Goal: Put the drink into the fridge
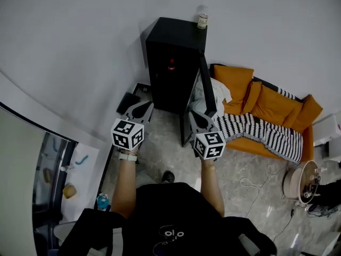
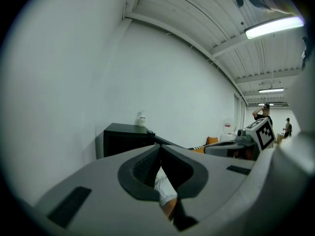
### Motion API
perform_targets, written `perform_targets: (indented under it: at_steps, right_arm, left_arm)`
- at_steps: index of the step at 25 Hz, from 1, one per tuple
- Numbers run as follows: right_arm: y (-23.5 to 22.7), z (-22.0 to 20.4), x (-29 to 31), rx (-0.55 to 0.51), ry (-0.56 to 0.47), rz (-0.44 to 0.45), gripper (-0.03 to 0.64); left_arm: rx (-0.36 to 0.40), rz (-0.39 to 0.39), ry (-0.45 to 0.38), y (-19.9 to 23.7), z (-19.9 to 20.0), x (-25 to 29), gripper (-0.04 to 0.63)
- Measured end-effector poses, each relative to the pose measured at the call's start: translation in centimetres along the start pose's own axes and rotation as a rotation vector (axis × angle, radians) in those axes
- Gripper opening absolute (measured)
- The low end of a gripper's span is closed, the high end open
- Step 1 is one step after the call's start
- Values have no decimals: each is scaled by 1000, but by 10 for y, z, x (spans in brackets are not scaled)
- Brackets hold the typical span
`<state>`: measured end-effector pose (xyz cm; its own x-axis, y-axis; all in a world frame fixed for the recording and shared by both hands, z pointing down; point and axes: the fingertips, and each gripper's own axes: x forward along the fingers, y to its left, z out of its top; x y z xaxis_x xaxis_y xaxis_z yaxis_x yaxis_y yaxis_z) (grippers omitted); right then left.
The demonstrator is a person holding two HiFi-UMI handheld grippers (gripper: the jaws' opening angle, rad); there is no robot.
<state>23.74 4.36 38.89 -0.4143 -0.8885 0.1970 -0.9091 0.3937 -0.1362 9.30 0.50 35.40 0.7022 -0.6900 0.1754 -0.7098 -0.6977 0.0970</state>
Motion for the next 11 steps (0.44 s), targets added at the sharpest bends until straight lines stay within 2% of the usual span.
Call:
perform_targets:
  at_steps: [11]
  right_arm:
    - [0, 0, -4, -10, -3, -5, 8]
  left_arm:
    - [3, 13, 8, -3, -3, -4, 8]
